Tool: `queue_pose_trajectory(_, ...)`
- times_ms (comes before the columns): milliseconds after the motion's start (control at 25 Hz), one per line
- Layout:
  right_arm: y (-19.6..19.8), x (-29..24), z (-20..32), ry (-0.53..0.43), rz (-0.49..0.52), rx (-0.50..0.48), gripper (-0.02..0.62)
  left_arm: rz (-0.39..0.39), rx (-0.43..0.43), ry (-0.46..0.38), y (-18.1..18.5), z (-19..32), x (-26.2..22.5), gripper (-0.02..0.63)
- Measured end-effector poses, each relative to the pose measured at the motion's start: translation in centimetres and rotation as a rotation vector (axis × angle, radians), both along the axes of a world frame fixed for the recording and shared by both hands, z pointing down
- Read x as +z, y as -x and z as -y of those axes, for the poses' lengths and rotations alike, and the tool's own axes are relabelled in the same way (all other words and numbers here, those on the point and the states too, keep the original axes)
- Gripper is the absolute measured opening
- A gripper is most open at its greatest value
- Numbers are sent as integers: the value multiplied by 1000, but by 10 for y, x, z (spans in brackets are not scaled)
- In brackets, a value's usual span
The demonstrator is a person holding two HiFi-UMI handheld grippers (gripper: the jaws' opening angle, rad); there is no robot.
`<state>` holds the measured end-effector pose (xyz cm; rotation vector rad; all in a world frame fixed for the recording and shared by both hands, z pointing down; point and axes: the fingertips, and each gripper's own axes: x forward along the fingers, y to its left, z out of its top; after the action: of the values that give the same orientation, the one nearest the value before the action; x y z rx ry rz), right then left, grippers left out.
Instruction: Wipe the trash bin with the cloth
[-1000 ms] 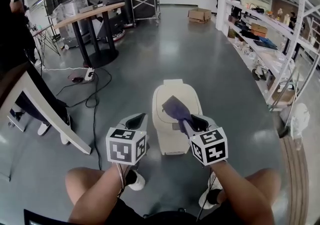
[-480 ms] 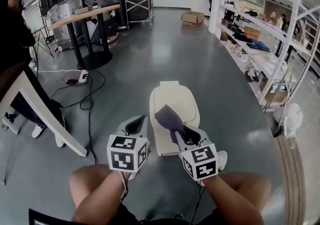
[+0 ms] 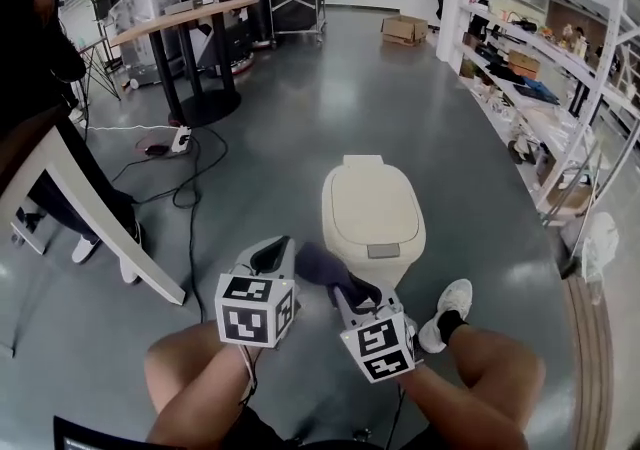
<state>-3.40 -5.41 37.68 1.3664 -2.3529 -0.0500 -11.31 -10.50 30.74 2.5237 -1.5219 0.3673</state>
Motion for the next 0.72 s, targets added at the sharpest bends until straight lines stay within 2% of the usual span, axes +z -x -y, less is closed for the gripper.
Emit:
queue_pose_trajectory(160, 0, 32, 8, 45, -72, 26, 100, -78, -39, 34, 12, 17, 10, -3)
queue_pose_trajectory(280, -1, 46, 13, 41, -119, 30, 100, -122, -47, 80, 12, 25, 18, -3)
queue_pose_trajectory(720, -30, 48, 23, -37, -214, 58, 100, -8, -11, 90, 3, 21, 43, -3)
